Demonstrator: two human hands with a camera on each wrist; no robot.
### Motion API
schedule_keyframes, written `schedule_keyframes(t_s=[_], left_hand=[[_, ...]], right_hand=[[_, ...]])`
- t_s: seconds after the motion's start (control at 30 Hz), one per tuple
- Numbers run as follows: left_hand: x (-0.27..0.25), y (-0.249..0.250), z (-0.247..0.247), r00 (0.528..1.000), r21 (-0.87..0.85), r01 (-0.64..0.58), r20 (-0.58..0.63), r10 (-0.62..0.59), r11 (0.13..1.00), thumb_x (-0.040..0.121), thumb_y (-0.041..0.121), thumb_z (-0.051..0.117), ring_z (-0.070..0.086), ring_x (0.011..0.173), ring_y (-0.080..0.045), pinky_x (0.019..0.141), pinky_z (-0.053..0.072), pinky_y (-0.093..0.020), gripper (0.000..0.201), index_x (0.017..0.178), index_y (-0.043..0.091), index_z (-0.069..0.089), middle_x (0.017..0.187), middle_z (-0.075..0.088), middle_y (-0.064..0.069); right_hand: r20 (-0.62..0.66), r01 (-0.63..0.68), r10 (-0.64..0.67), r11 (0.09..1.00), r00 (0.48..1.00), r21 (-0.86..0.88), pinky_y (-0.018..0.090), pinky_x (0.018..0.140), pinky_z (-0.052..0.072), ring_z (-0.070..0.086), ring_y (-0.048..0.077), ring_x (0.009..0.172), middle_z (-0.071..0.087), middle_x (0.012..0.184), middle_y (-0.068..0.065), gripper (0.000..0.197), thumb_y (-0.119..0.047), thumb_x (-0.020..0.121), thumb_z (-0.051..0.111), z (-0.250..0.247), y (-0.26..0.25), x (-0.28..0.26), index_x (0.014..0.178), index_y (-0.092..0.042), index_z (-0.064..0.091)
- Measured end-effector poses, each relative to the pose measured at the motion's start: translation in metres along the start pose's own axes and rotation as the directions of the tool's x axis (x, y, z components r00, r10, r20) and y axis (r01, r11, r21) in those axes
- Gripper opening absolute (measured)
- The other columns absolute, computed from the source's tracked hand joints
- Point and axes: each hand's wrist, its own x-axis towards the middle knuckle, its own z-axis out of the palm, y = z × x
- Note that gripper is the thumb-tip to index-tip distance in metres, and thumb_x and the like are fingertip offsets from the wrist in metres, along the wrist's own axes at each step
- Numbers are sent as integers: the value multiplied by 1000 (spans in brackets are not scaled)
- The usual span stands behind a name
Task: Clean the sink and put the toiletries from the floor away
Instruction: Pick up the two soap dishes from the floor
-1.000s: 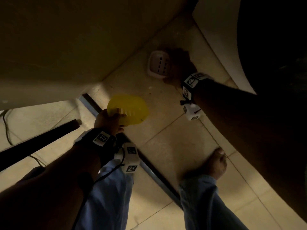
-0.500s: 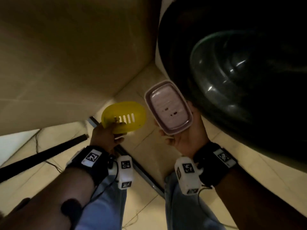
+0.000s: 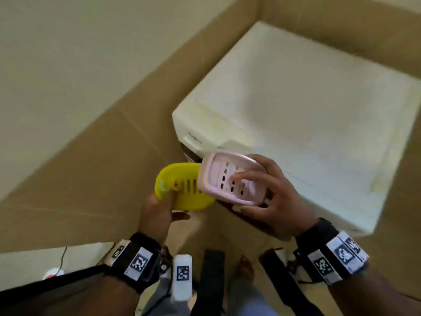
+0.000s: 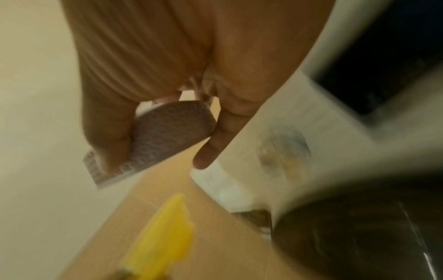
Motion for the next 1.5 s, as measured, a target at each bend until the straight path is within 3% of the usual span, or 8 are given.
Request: schedule_keyframes(t_s=[0.33,0.63,0.83,0.97,1.17,1.3,1.4,1.5], left_hand=[[-70,96,126,901,23,-129,420,108,991,89,42,65,71,68,-35,56,60,-38,46,123,12,62,94,73,-23],[-85,120,215,674,92,-134,739,23,987,86,52,66,70,72,-31,65,60,-44,47,119,18,65,92,73,-18],[-96,116,272,480,53,-116,877,9,992,92,34,66,70,75,-34,67,59,-41,37,121,11,66,99,73,-19],[-117,91,316,352,69,-101,936,-29,992,94,26,63,71,79,-30,68,59,-40,30,122,15,65,109,72,-17],[-158,47,385,296,133,-68,949,-107,989,91,-10,60,68,51,-33,42,55,-37,58,138,19,43,118,61,-27],[-219,48,439,299,-23,-213,950,88,977,78,-22,66,66,74,-55,51,58,-54,95,142,42,37,116,61,-26],[-269,62,479,208,-130,-270,960,190,954,75,-24,68,71,72,-42,58,58,-59,94,134,45,43,107,68,-13],[-318,70,527,129,-168,-179,973,192,969,80,-20,65,71,72,-37,51,59,-48,81,135,36,46,108,68,-16]], right_hand=[[-268,-32,2,994,963,-109,29,94,54,58,4,118,45,137,-25,54,-34,76,84,-107,-51,-72,119,-55,59],[-462,-102,109,994,880,41,30,94,56,25,2,148,25,159,-13,52,-37,77,84,-155,-65,-134,126,-33,67],[-779,-77,509,851,367,519,29,80,57,71,19,100,73,115,11,43,-12,89,71,-168,-69,-170,129,-21,58],[-721,101,669,717,179,690,41,91,53,70,27,101,73,110,19,22,-12,92,67,-166,-65,-224,113,-4,69],[-666,261,699,715,-259,649,25,48,46,56,21,53,67,69,18,33,-17,85,73,-173,-65,-338,100,12,71],[-624,385,699,714,-349,585,47,95,52,71,33,94,74,102,23,31,-19,78,79,-206,-70,-413,100,1,76],[-638,359,605,797,-477,486,33,72,49,65,21,90,68,123,15,33,-17,80,78,-244,-70,-457,111,-8,69],[-698,341,579,814,-421,470,31,66,51,66,22,96,73,111,5,88,-47,27,97,-287,-63,-506,105,-16,72]])
